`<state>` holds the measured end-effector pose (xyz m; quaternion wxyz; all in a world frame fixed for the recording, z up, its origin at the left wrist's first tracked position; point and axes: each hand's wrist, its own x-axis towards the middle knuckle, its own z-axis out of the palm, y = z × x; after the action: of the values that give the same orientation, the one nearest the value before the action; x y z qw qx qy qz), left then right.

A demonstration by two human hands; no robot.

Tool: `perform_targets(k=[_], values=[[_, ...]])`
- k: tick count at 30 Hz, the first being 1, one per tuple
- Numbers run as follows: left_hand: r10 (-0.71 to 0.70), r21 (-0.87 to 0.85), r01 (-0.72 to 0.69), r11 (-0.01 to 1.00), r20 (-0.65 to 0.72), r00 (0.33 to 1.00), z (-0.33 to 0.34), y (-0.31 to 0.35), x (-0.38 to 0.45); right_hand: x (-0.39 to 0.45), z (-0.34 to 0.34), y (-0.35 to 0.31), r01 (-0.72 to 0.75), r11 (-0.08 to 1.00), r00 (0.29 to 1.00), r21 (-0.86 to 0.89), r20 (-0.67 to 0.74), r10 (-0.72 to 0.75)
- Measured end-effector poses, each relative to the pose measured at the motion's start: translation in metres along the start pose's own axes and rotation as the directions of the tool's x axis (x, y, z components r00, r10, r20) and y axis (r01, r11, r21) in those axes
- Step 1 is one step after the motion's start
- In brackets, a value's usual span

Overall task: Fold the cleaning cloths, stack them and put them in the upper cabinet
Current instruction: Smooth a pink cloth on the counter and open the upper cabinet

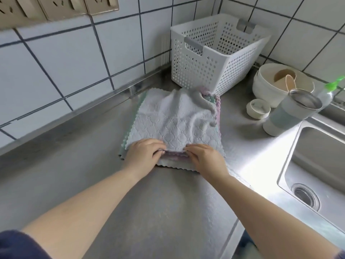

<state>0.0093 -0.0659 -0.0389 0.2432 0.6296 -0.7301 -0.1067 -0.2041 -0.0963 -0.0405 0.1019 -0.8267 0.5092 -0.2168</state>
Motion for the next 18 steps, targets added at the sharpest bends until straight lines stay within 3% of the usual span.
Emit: perform_targets(k=[3, 7, 18], values=[[-0.018, -0.002, 0.018, 1.000, -0.015, 1.000, -0.004, -0.002, 0.005, 0.008, -0.006, 0.001, -0.107, 0.994, 0.993, 0.008, 0.042, 0.107], [0.014, 0.073, -0.015, 0.997, 0.013, 1.000, -0.007, -0.020, 0.006, 0.007, -0.008, 0.008, -0.026, 0.999, 0.992, -0.038, 0.122, 0.031], [-0.112, 0.056, 0.119, 0.991, -0.119, 0.987, -0.065, -0.028, 0.002, 0.017, -0.059, -0.005, -0.186, 0.981, 0.982, -0.049, 0.028, 0.188]])
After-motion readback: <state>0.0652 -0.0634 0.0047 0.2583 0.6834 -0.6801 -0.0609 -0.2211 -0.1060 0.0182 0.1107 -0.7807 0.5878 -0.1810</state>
